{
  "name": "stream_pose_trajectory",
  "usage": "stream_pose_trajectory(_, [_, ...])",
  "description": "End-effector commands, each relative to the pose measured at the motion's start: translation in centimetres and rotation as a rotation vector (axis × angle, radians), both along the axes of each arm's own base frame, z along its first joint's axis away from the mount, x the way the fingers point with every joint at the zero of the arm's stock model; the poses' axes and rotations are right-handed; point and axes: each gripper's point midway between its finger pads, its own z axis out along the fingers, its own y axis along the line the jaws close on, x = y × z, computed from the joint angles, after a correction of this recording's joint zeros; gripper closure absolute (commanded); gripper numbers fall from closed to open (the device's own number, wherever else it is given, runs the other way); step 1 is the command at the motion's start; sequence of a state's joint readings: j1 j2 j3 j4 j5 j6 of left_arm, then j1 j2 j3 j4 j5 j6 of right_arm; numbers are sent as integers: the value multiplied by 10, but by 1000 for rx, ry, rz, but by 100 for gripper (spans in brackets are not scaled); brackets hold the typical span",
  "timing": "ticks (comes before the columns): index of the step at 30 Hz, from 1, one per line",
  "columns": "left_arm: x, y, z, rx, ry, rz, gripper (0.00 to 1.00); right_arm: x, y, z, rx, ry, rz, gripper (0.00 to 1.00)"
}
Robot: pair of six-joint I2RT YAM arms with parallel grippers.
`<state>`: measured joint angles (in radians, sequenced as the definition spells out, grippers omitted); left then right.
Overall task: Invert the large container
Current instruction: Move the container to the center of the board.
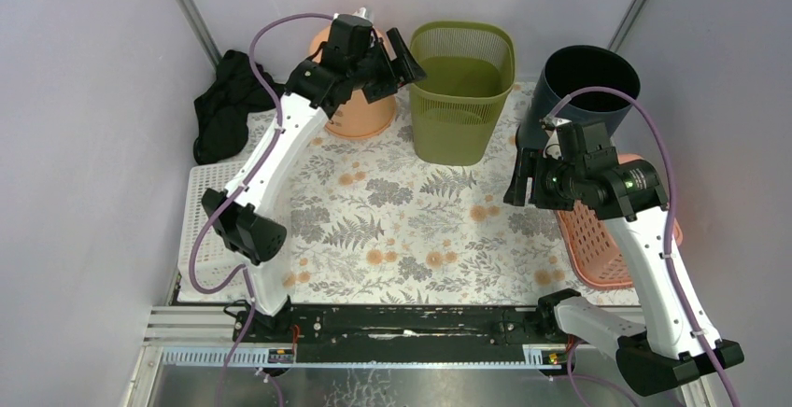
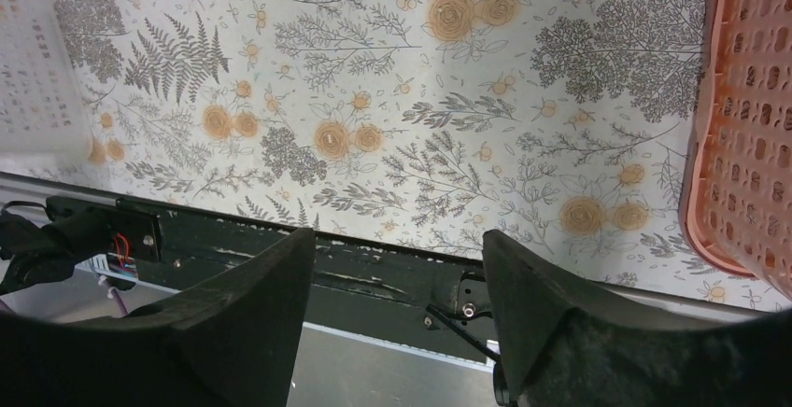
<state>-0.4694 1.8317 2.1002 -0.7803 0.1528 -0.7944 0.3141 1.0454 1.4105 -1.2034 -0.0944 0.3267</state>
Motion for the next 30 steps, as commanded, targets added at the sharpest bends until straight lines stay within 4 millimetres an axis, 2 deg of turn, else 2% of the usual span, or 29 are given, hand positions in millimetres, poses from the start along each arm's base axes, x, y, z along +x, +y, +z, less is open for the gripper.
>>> stream_pose_trajectory(1, [17, -1, -4, 22, -14, 24, 14, 2, 5, 12, 22, -34, 23, 25])
stream_pose_trajectory(9, [33, -7, -36, 66, 28, 38, 14, 0, 7, 14, 35, -38, 29, 24])
stream_pose_trajectory(19, [42, -11, -75, 137, 80, 40, 15, 1, 11, 11, 54, -34, 44, 24])
stream_pose_trajectory(22, [43, -9, -80, 161, 82, 45, 20, 2, 13, 9, 59, -30, 48, 24])
stream_pose_trajectory(30, [44, -3, -93, 219, 94, 48, 46, 4, 16, 8, 69, -31, 55, 24])
